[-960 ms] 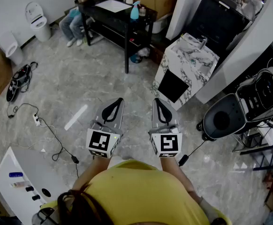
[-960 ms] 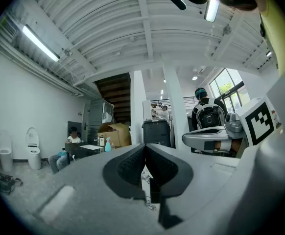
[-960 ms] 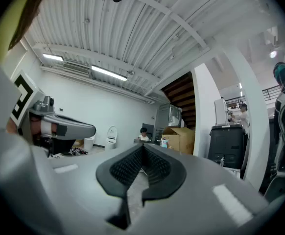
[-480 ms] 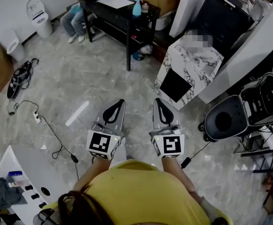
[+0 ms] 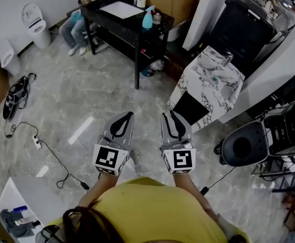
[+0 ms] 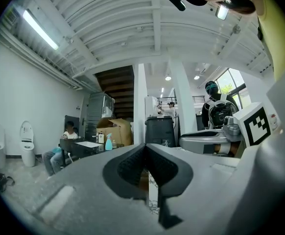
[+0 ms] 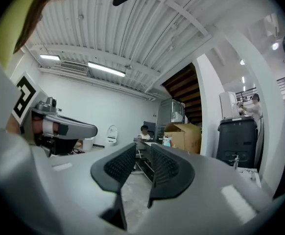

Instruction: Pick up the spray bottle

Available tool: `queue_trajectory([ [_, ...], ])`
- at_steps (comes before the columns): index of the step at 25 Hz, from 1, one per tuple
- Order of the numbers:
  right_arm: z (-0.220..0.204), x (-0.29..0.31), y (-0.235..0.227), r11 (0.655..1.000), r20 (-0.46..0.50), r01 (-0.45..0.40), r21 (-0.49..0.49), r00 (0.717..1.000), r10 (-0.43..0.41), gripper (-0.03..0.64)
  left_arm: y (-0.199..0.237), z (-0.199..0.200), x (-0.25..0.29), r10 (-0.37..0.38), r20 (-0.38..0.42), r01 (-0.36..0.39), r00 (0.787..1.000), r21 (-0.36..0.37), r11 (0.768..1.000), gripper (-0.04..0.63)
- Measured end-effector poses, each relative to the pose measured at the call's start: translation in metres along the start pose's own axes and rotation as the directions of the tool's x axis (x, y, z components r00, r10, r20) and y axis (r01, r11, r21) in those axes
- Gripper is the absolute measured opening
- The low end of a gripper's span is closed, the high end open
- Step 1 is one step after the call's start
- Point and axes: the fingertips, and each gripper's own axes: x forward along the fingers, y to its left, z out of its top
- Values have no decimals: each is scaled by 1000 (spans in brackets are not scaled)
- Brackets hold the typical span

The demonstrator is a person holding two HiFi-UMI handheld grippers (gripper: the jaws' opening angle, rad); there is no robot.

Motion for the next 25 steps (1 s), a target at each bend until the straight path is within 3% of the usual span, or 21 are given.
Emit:
queue_trajectory([
  [12,-19,167,-45,996,-45,86,18,995,-85,153,113,-7,133,-113,-19,113,993,0,994,5],
  [19,-24,213,-52,993,-69,114,34,991,-111,164,149,-17,161,-139,-32,138,990,-32,990,5],
  [25,-29,238,-56,993,-78,114,23,991,-112,169,170,-21,175,-138,6,138,990,-70,988,5],
])
